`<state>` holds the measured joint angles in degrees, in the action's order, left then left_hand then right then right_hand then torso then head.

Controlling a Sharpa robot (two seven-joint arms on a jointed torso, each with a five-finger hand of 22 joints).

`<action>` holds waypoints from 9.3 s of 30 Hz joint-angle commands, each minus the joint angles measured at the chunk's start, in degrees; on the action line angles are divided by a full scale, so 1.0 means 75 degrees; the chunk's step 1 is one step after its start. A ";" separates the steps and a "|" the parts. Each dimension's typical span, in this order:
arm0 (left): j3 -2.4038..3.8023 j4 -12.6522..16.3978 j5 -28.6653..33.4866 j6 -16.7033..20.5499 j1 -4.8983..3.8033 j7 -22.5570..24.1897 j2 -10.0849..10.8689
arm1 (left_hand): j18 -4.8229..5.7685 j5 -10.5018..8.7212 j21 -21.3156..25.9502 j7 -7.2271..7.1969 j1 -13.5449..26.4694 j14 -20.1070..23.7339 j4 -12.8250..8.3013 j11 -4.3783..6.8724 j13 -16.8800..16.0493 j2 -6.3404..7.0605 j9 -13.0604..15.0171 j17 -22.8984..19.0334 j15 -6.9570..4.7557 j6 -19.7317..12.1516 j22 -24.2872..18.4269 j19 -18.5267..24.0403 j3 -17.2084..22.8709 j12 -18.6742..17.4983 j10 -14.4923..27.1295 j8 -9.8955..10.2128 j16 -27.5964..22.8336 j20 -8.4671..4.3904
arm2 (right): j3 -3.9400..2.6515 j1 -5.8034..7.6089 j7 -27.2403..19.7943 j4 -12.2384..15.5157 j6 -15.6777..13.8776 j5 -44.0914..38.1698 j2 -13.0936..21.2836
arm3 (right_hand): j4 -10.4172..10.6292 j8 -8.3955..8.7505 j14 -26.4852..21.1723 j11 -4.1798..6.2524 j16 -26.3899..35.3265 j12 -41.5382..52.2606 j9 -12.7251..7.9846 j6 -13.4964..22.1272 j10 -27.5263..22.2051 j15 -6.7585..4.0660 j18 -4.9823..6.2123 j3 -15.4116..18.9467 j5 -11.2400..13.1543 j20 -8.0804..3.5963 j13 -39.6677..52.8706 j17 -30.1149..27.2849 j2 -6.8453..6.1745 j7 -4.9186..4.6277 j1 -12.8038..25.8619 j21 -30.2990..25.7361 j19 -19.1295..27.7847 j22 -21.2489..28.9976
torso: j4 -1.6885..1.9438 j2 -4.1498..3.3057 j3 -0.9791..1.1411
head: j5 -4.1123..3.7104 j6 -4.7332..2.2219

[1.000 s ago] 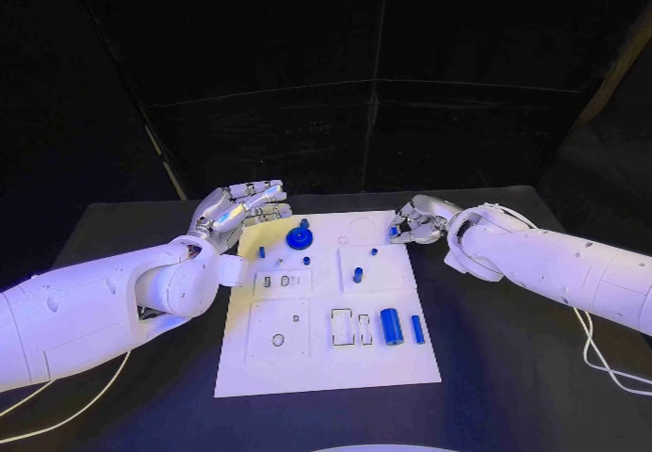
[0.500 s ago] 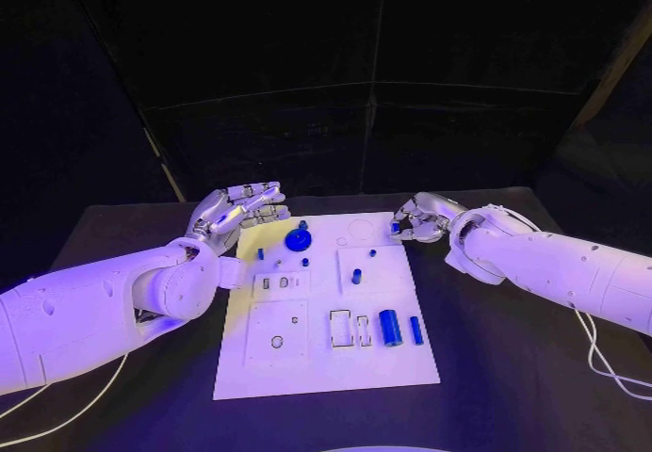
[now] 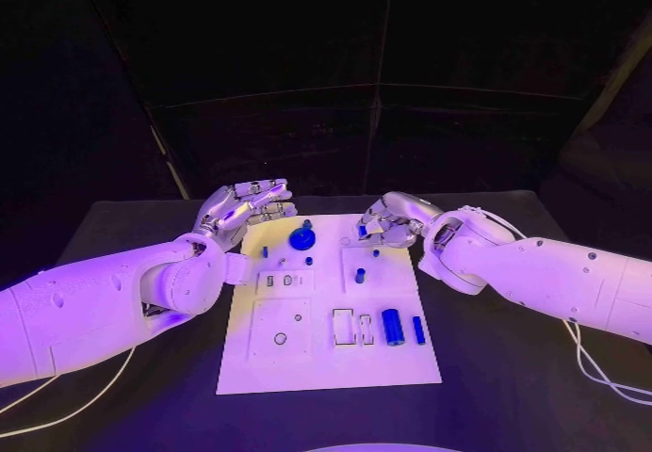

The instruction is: Assemble the parts on the task board

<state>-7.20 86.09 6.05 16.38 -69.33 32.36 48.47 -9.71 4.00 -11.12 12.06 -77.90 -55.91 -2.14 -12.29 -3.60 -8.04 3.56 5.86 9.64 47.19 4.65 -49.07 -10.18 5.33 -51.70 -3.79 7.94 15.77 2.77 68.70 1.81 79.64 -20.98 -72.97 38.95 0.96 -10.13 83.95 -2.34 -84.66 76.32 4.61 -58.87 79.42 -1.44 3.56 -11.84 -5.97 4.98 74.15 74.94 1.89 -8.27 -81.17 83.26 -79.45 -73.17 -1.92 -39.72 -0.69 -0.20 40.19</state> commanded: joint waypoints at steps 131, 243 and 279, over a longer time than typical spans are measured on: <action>0.0010 -0.0377 0.0019 -0.0004 -0.0047 0.0006 -0.0201 | -0.0085 -0.0028 0.0058 0.0377 -0.0003 0.0023 -0.0054 0.0007 0.0004 -0.0087 -0.0007 -0.0014 0.0023 -0.0067 -0.0028 -0.0026 0.0028 -0.0030 0.0027 0.0035 -0.0051 0.0017 | 0.0020 -0.0798 0.1677 -0.0692 0.1112 -0.1971 -0.2203 | 0.0043 0.0483 0.0456 -0.0196 0.0072 -0.0539 -0.0072 0.0427 -0.0438 0.0125 0.0047 0.0080 -0.0204 0.0098 -0.0458 0.0272 -0.0679 -0.0078 0.0709 -0.0083 0.0130 0.0210 | 0.0015 0.0006 0.0001 | 0.0971 0.0282; -0.0294 -0.1554 -0.7868 -0.3651 -0.1173 -0.8862 -0.1801 | 0.0715 -0.0157 -0.8859 -0.1083 0.1480 -0.4545 0.1764 0.1682 -0.7541 -0.0181 0.2168 1.1219 -0.1816 0.1137 0.8507 -0.4322 -0.1447 0.8487 -0.3187 -0.3205 1.0941 -0.1813 | 0.0019 0.0808 -0.0082 0.1722 -0.0535 0.1750 0.1379 | 0.0658 -0.0219 0.0342 -0.0308 0.0393 -0.1179 -0.0100 0.1461 -0.1279 0.0221 0.0200 0.1161 -0.2280 0.0197 -0.1665 -0.0131 -0.0610 -0.0207 0.0225 -0.0510 0.0565 0.0967 | 0.0032 0.0371 0.0159 | 0.0859 0.0528; -0.0332 -0.2266 -0.7900 -0.4108 -0.1137 -0.8926 -0.2393 | 0.0722 -0.0153 -0.8921 -0.1140 0.1481 -0.4545 0.1772 0.1725 -0.7532 -0.0188 0.2392 1.1219 -0.1845 0.1138 0.8607 -0.4306 -0.1420 0.8493 -0.3139 -0.3531 1.0941 -0.1824 | 0.0020 0.0808 0.0035 0.1612 -0.0437 0.1840 0.1253 | 0.0701 -0.0237 0.0330 -0.0303 0.0431 -0.1204 -0.0099 0.1464 -0.1291 0.0217 0.0214 0.1177 -0.2189 0.0195 -0.1712 -0.0190 -0.0626 -0.0201 0.0248 -0.0546 0.0601 0.1038 | 0.0035 0.0367 0.0147 | 0.0836 0.0625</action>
<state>-9.70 69.19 -52.81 -13.01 -77.80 -34.06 30.61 -4.81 2.88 -77.69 3.66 -66.55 -83.84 11.12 0.61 -60.10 -9.43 21.42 74.92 -3.98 55.96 69.15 -81.71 -21.20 69.12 -75.64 -30.03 89.83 1.96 2.94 74.62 2.04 91.74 -24.18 -59.35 48.41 5.98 -11.59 84.04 -4.51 -81.64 67.59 3.88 -48.19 70.10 0.70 4.44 -3.02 -22.78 6.34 61.40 73.57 -2.32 -9.94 -79.55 79.41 -75.26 -65.45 -1.68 -36.94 0.43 6.12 44.84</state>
